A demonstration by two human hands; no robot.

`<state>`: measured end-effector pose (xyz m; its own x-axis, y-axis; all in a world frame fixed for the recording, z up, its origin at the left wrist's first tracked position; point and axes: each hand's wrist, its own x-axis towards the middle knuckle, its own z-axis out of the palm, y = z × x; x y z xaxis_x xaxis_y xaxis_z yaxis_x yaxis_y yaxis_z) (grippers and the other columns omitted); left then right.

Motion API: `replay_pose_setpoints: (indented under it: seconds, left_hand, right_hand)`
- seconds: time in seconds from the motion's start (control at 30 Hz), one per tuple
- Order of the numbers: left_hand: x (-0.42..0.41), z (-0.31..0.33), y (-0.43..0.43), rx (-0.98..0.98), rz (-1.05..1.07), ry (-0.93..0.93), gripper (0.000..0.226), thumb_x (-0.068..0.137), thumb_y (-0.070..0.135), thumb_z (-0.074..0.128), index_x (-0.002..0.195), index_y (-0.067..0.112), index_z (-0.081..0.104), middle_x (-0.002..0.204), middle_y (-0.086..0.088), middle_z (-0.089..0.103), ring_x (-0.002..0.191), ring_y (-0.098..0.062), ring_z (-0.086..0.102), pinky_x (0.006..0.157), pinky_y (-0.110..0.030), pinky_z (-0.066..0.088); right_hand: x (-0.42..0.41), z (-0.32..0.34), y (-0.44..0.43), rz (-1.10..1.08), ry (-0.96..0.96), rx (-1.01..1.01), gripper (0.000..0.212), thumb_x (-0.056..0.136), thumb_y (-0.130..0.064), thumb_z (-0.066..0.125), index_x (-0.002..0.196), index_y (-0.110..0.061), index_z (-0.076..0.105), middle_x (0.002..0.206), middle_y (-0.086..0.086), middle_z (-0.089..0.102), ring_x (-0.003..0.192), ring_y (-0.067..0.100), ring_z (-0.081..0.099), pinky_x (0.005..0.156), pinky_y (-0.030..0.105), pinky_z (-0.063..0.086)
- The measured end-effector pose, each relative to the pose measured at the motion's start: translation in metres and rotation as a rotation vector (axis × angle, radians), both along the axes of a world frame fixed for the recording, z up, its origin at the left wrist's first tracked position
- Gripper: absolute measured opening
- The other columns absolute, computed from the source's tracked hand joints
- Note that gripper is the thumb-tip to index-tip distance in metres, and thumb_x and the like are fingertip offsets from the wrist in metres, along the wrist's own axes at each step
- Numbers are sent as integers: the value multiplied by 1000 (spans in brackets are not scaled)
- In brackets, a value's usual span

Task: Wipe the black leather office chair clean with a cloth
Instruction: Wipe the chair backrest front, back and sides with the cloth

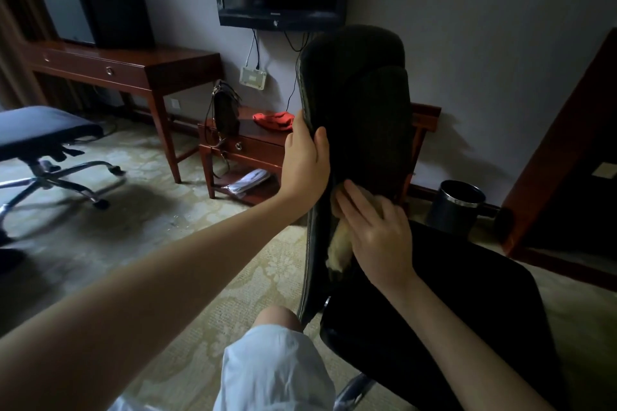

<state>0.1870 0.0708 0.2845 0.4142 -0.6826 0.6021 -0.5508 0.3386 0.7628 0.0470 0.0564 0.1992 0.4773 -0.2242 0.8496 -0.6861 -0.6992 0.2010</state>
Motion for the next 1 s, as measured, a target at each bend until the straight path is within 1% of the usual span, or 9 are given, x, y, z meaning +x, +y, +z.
replay_pose_setpoints:
  seconds: [0.1, 0.23, 0.33, 0.5, 0.57, 0.67, 0.8, 0.93, 1.0]
  left_hand:
    - [-4, 1, 1, -10, 22, 35, 27, 100, 21, 33, 125, 14, 37, 102, 2, 50, 105, -25, 49, 87, -44, 46]
    - [-5, 1, 2, -12, 29, 52, 22, 99, 21, 33, 121, 16, 38, 93, 12, 47, 102, -23, 49, 86, -44, 46]
    - [-5, 0, 0, -23, 39, 57, 24, 99, 21, 33, 121, 14, 39, 97, 4, 50, 100, -25, 50, 84, -44, 47]
    - [-4, -3, -4, -24, 32, 69, 27, 98, 24, 32, 123, 13, 38, 91, 3, 49, 96, -34, 51, 76, -45, 46]
    - [-3, -4, -5, -29, 25, 71, 27, 98, 26, 32, 122, 15, 38, 90, 3, 49, 94, -39, 52, 73, -46, 45]
    - [-2, -4, -4, -15, 33, 56, 28, 99, 24, 33, 125, 14, 37, 91, 5, 49, 95, -34, 52, 74, -40, 44]
    - [-3, -4, 1, 8, 12, 29, 35, 99, 21, 33, 134, 14, 34, 103, 1, 52, 103, -26, 48, 84, -37, 42]
    - [-3, -6, 3, 21, 1, 15, 42, 99, 18, 35, 140, 13, 28, 119, -2, 51, 111, -20, 43, 92, -34, 39]
    - [-5, -7, 3, 17, 3, 16, 46, 98, 16, 38, 142, 15, 26, 122, 0, 49, 113, -18, 41, 92, -31, 36]
  right_hand:
    - [18, 23, -9, -7, 3, 29, 40, 86, -13, 48, 123, -15, 61, 130, -1, 58, 86, 24, 55, 71, 33, 45]
    - [35, 4, -14, -131, -16, 3, 38, 86, -13, 46, 121, -15, 63, 132, 0, 57, 82, 24, 56, 68, 34, 45]
    - [38, -3, -11, -168, -35, -29, 36, 87, -12, 46, 118, -14, 65, 130, 1, 59, 80, 26, 57, 65, 33, 47]
    - [26, -27, -6, -191, 89, -107, 30, 90, -6, 44, 109, -12, 67, 130, 1, 54, 83, 27, 56, 66, 37, 45]
    - [19, -44, -4, -180, 174, -107, 31, 83, -3, 53, 109, -11, 68, 128, 2, 56, 89, 29, 50, 69, 39, 46]
    - [13, -63, -3, -182, 274, -115, 35, 75, -4, 63, 108, -11, 70, 124, 1, 60, 91, 30, 45, 70, 40, 48]
    - [1, -81, -2, -145, 394, -98, 37, 71, -9, 69, 108, -16, 71, 122, -2, 62, 90, 27, 50, 76, 37, 37]
    - [-10, -65, 1, -63, 260, -39, 44, 81, -7, 41, 122, -14, 56, 130, 1, 49, 92, 25, 50, 72, 36, 49]
    - [-8, -36, 1, -47, 156, -58, 42, 83, -7, 42, 124, -13, 52, 130, 2, 48, 90, 25, 51, 70, 36, 50]
